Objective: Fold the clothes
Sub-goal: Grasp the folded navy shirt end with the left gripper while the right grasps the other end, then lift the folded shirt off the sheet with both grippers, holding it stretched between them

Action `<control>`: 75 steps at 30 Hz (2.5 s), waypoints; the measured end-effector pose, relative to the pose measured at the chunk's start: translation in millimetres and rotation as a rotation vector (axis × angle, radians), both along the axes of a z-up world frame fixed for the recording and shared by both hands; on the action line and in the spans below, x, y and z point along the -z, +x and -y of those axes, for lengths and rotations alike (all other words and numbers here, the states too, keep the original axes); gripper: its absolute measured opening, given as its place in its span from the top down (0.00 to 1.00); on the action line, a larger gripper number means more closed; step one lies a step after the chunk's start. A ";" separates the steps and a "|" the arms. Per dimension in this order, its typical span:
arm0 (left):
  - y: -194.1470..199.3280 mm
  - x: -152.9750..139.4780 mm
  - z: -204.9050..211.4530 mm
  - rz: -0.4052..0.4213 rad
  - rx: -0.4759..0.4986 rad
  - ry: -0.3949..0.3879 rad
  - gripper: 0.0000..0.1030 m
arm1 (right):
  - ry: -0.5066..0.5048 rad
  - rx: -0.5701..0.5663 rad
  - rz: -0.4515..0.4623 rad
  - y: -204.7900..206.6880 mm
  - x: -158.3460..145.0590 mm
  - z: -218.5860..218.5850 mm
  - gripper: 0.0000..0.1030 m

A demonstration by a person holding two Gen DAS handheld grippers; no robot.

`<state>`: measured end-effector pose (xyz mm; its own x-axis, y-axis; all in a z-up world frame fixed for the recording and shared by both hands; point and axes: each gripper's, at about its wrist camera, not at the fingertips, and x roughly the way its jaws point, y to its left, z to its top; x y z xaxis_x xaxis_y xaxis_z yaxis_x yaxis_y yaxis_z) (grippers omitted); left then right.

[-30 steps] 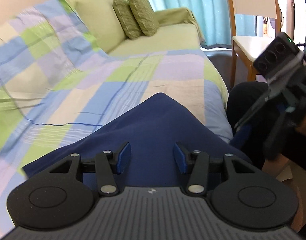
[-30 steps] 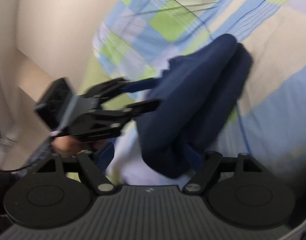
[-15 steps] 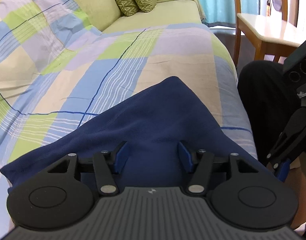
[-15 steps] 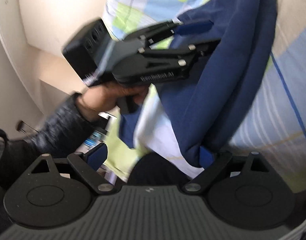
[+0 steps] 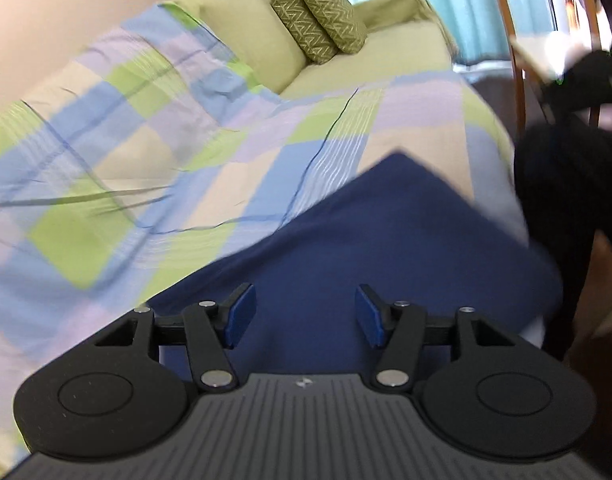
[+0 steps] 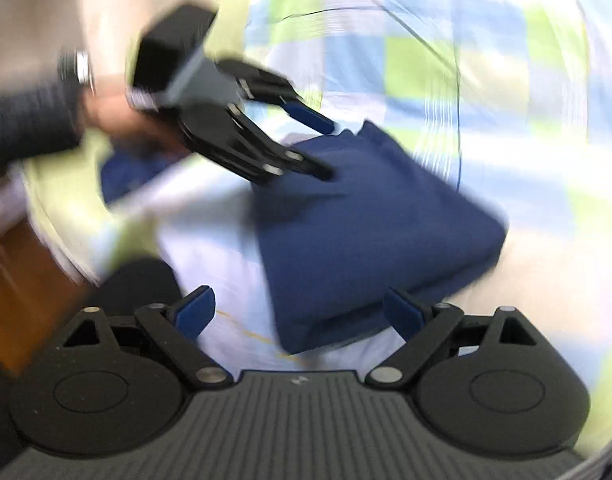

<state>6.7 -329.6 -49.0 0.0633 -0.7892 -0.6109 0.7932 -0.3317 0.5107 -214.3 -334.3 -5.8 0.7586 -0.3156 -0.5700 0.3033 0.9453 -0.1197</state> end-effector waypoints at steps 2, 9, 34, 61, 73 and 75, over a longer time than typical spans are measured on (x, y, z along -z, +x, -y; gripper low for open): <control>2.8 11.8 -24.5 0.096 0.021 0.004 0.42 | -0.248 -0.043 -0.132 26.5 8.8 -31.0 0.25; 12.4 67.7 -58.0 0.330 0.126 -0.016 0.41 | -0.504 -0.053 -0.343 79.6 49.5 -68.9 0.40; 49.9 85.3 -12.1 0.220 0.118 0.016 0.39 | -0.574 0.077 -0.451 113.2 86.9 -50.5 0.42; 45.2 80.3 -6.1 0.248 0.122 0.052 0.39 | -0.585 0.061 -0.451 119.5 90.2 -48.0 0.39; 45.2 81.6 -0.1 0.268 0.137 0.072 0.39 | -0.586 0.044 -0.447 123.2 83.0 -42.1 0.38; 45.1 82.0 0.8 0.278 0.145 0.073 0.38 | -0.597 0.040 -0.449 125.7 82.2 -40.2 0.38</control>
<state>51.8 -330.4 -131.0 0.1261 -0.7568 -0.6414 0.5681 -0.4750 0.6721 -88.6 -294.2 -87.9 0.4749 -0.6910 -0.5450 0.1375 0.6699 -0.7296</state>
